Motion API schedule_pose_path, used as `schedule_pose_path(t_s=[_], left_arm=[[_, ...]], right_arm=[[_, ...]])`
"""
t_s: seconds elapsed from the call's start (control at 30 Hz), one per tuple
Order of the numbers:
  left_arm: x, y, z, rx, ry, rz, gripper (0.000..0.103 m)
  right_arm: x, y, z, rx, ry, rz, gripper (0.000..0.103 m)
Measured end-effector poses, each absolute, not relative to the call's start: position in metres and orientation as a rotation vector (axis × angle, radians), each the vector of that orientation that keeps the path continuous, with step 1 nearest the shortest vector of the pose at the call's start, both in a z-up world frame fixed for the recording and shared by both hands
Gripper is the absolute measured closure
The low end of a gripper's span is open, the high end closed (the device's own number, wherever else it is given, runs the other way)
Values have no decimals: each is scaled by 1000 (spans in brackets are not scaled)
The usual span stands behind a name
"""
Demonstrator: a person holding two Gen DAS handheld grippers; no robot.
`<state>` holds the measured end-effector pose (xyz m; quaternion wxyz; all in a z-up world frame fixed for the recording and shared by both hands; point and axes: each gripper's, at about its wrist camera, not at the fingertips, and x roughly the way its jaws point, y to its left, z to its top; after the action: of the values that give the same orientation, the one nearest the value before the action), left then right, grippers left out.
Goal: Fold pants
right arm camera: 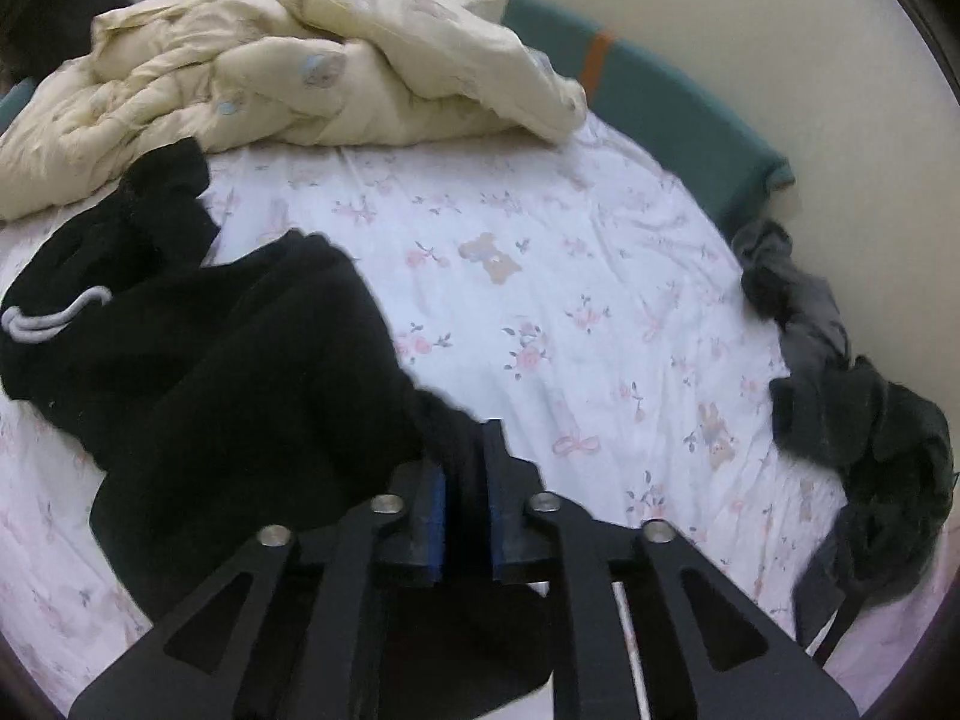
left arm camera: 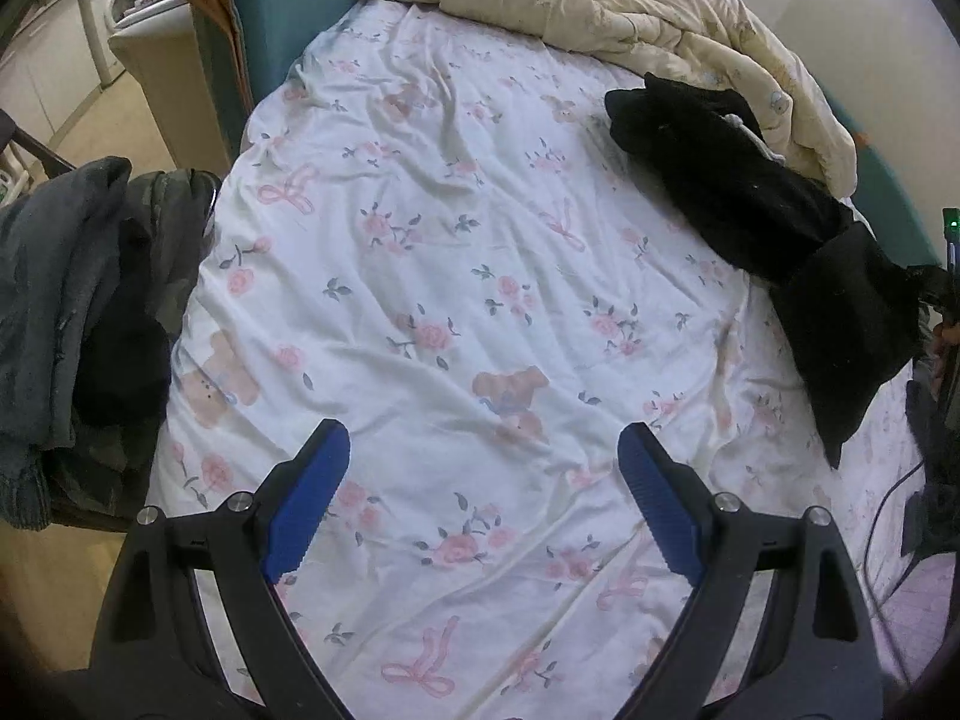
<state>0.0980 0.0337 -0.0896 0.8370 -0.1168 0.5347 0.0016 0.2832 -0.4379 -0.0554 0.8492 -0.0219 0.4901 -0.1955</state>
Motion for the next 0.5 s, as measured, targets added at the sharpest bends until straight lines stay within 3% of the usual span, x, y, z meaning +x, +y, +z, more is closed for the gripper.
schedule_pose_path(t_s=[0.07,0.1,0.13,0.3,0.47,0.5], left_arm=[[97,32,-89,-249,1137,-1,14],[96,32,-88,-251,1137,-4,14],[96,32,-87,-254,1136,-6,14],[94,33,-84,-263,1130,-7,14],[92,30,-83,-228,1120,-6,14],[92,30,-83,-218,1116,-3,14]], right_arm=[[268,-429,-50,11,986,-339,45],[262,-421,-47,34,968,-305,21],[252,-412,-43,41,945,-278,17],[212,-355,-60,39,949,-103,17],[224,-303,-143,-315,1068,-177,18],[229,-298,-156,-403,1067,-208,26]])
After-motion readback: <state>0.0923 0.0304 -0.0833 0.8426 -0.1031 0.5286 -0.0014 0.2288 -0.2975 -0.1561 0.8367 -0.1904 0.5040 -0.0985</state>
